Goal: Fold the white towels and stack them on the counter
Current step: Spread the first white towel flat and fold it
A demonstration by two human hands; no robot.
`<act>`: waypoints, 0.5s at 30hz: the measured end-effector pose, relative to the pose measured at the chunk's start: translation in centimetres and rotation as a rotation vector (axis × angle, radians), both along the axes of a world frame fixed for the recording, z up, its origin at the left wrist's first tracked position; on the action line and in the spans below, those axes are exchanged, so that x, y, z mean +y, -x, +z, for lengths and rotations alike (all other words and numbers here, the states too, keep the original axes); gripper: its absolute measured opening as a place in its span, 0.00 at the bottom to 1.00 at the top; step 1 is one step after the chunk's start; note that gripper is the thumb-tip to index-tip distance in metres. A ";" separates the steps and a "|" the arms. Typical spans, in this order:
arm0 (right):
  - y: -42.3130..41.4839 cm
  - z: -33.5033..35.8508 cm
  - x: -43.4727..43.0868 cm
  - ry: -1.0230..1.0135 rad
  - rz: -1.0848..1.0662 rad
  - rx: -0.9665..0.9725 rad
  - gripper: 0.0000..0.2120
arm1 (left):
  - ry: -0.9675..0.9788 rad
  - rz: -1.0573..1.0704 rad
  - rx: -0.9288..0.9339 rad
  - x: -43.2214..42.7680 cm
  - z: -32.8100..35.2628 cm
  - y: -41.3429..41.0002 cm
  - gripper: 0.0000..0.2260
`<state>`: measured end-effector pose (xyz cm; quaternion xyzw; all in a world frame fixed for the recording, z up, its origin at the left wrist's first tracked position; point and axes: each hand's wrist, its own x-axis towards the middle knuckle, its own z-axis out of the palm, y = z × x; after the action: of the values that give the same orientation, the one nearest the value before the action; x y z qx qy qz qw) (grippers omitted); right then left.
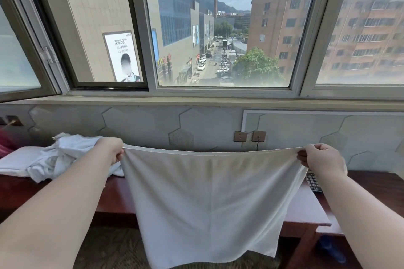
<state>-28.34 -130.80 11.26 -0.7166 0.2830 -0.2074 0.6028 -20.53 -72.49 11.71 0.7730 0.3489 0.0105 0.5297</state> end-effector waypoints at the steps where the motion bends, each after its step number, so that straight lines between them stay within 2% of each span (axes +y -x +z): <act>1: 0.0 0.1 0.1 -0.001 -0.002 -0.019 0.09 | 0.028 0.002 0.002 0.0 0.2 0.0 0.09; 6: 0.1 0.4 0.5 0.085 0.116 -0.033 0.02 | 0.159 0.014 -0.021 0.8 0.7 0.0 0.16; 10: 0.4 0.6 0.7 0.202 0.122 0.017 0.04 | 0.087 0.001 -0.015 1.4 0.6 0.0 0.17; 13: 0.3 0.9 1.1 0.218 0.111 0.006 0.04 | -0.033 0.069 -0.065 1.9 0.8 0.2 0.08; 15: 0.0 1.1 1.4 0.189 0.101 -0.022 0.05 | -0.039 0.095 -0.072 2.2 1.1 0.3 0.04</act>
<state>-28.37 -129.44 12.31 -0.7812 0.2191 -0.2106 0.5454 -20.78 -70.31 12.79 0.7648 0.3656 0.0703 0.5258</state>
